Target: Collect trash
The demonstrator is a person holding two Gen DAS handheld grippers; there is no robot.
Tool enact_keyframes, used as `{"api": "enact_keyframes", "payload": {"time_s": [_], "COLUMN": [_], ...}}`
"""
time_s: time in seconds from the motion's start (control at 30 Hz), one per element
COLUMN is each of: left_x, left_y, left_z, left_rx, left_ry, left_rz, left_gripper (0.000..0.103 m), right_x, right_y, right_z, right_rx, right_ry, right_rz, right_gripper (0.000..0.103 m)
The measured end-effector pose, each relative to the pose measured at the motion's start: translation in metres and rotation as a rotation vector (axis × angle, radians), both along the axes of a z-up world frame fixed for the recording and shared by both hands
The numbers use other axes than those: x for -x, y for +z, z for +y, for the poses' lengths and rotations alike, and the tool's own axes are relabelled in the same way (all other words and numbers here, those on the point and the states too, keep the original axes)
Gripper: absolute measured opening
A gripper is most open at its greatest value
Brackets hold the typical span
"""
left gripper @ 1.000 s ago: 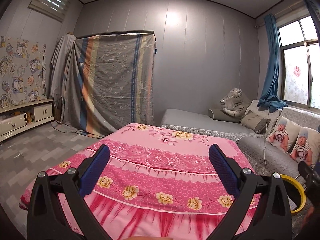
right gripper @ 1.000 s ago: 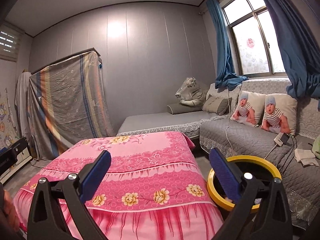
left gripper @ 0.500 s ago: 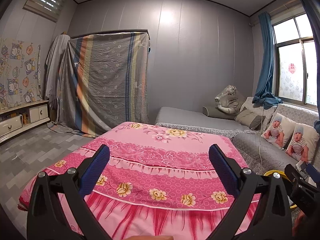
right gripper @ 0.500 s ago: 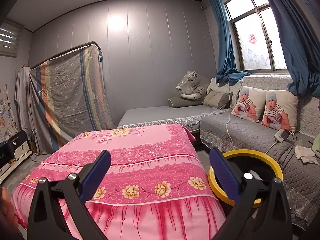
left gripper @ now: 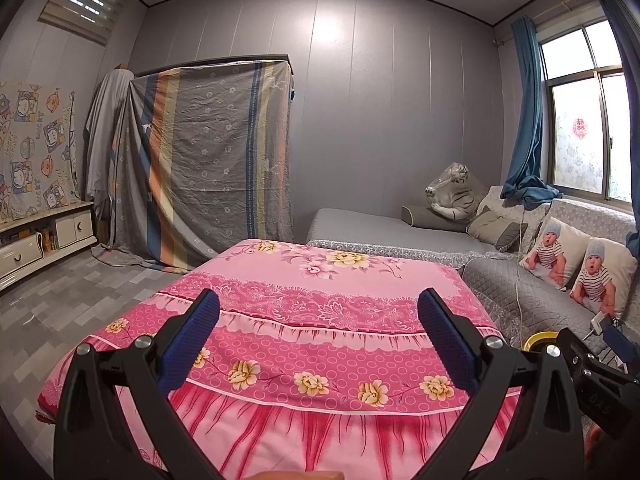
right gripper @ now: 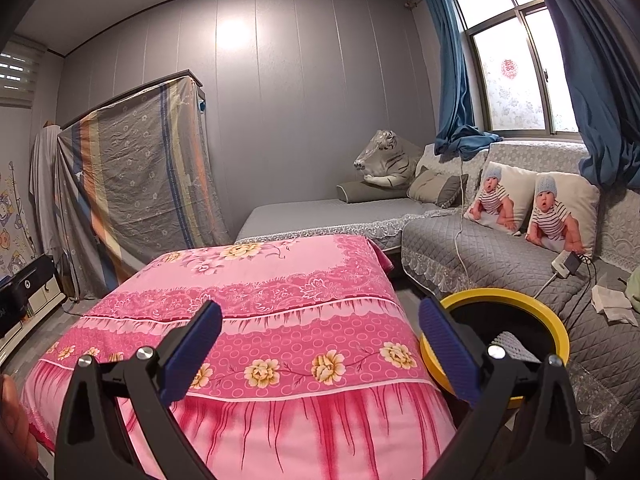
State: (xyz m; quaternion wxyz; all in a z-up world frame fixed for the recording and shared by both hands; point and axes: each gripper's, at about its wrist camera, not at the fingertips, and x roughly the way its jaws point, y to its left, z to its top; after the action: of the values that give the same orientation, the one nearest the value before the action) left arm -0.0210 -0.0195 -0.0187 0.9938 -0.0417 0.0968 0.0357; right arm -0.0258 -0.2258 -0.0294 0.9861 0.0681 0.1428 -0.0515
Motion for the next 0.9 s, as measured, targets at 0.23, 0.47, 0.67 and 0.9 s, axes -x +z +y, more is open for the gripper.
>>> {"api": "enact_keyframes", "payload": {"time_s": [0.23, 0.47, 0.67, 0.9], "left_x": [0.0002, 0.0003, 0.0007, -0.0006], "left_y": [-0.0005, -0.0013, -0.0038, -0.0053], "left_z": [-0.0005, -0.0012, -0.0011, -0.0008], "left_rx": [-0.002, -0.003, -0.002, 0.0], "left_ry": [-0.003, -0.005, -0.008, -0.013], "left_rz": [0.004, 0.006, 0.008, 0.012], "left_gripper": [0.095, 0.095, 0.095, 0.095], "right_x": [-0.0015, -0.0019, -0.0035, -0.0036], "right_y": [-0.0022, -0.0032, -0.007, -0.0072], "right_z": [0.0004, 0.0007, 0.0021, 0.002], "right_rx": [0.003, 0.006, 0.005, 0.005], "right_ry": [0.003, 0.001, 0.002, 0.003], "right_rz": [0.013, 0.015, 0.026, 0.028], "right_gripper": [0.095, 0.095, 0.095, 0.095]}}
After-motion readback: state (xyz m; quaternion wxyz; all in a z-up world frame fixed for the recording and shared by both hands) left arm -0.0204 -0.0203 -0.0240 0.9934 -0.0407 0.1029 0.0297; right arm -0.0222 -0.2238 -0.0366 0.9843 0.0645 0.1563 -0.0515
